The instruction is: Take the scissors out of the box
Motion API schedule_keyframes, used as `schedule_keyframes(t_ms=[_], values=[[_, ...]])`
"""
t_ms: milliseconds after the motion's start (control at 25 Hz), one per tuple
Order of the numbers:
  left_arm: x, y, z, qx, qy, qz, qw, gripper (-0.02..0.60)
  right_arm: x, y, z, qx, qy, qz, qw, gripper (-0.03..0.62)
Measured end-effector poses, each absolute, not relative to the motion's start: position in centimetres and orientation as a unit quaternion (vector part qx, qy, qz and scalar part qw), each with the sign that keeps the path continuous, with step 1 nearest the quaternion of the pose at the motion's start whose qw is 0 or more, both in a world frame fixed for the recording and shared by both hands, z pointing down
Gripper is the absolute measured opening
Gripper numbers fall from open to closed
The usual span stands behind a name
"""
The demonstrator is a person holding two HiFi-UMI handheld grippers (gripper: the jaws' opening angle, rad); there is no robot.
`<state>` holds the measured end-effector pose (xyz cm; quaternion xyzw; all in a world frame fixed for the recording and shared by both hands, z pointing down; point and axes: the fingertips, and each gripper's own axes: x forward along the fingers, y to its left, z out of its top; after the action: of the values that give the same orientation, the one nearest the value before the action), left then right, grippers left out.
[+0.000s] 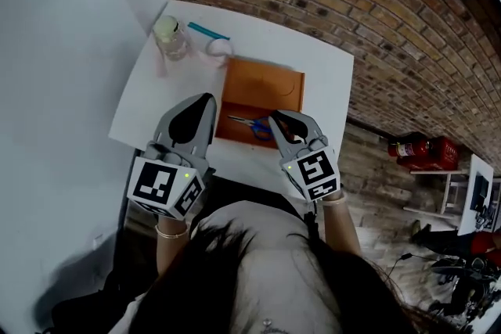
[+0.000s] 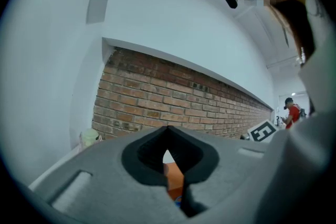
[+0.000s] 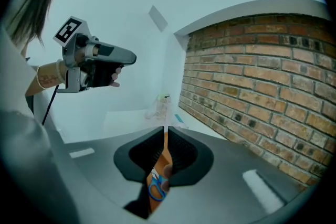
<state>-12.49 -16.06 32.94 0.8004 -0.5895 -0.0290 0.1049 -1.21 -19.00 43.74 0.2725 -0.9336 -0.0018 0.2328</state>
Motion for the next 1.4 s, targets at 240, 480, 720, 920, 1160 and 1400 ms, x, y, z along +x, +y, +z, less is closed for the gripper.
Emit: schedule_keyframes(t_ms=[240,480,720,920,1160,1400], values=[[-13.6,-16.3,33.3,0.789,-0.604,-0.03,0.109,0.0,-1.7,-19.5,45.8,0.241,-0.933,0.003,0.268,0.04],[-14.5,-16.6,33.6,0.775,-0.621,-0.033,0.113,0.0,-2.2,-19.7,48.2,0.208,-0.929,0.002,0.307,0.055],[-15.2,-17.0,33.8,0.764,-0.634,-0.035,0.115,0.0,-2.4,-19.8,50.4,0.175,-0.922,0.01,0.345,0.068],[-15.7,-17.3,34.0,0.756,-0.643,-0.035,0.116,0.0,-2.6,-19.7,52.4,0.144,-0.913,0.016,0.38,0.085],[-16.1,-17.6,34.3,0.747,-0.653,-0.036,0.122,0.0,-2.4,-19.6,54.6,0.112,-0.9,0.016,0.422,0.103],[-16.4,-18.0,34.9,0.739,-0.66,-0.033,0.129,0.0,-2.3,-19.6,56.3,0.09,-0.889,0.018,0.448,0.112]])
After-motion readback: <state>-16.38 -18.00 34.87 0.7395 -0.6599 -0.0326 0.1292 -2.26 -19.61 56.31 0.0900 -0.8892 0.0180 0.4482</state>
